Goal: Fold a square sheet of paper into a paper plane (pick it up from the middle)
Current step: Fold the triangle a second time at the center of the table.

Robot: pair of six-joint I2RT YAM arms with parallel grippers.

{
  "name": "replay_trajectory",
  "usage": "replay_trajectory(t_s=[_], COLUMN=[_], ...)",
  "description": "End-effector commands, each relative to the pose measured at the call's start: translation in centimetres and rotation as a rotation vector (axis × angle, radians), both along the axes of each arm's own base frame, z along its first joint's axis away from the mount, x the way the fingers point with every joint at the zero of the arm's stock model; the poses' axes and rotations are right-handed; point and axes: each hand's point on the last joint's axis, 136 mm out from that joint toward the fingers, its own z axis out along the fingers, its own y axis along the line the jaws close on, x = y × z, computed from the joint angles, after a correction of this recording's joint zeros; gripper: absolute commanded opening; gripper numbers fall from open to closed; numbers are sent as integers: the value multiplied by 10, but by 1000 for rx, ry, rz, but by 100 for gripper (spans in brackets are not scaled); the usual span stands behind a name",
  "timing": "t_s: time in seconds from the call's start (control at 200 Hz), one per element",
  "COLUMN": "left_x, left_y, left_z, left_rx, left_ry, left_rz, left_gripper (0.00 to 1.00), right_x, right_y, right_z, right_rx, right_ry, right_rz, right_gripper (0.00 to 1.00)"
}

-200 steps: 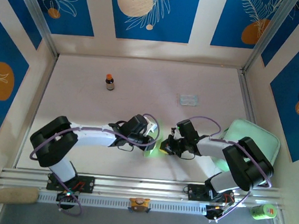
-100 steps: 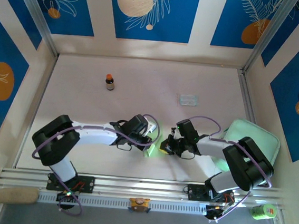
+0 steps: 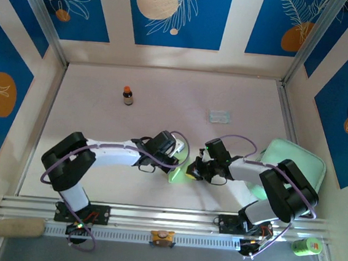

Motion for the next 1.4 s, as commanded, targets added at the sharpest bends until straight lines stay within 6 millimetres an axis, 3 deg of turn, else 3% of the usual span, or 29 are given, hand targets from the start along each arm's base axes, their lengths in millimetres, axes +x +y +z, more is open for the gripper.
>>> replay_trajectory(t_s=[0.0,0.885,1.245,1.395], left_x=[8,10,-12,-15], left_y=[8,10,7,10], left_z=[-3,-24,-39,-38], left_rx=[67,158,108,78], left_ry=[-26,23,176,234], left_rz=[-10,-30,10,138], left_gripper=[5,5,4,3], right_x=[-6,-5,2,-1], right_y=[-8,-7,-2,-5], right_z=[-5,-2,29,31], right_rx=[-48,-38,11,13], right_ry=[27,20,-64,-53], right_rz=[3,12,15,-4], right_gripper=[2,3,11,14])
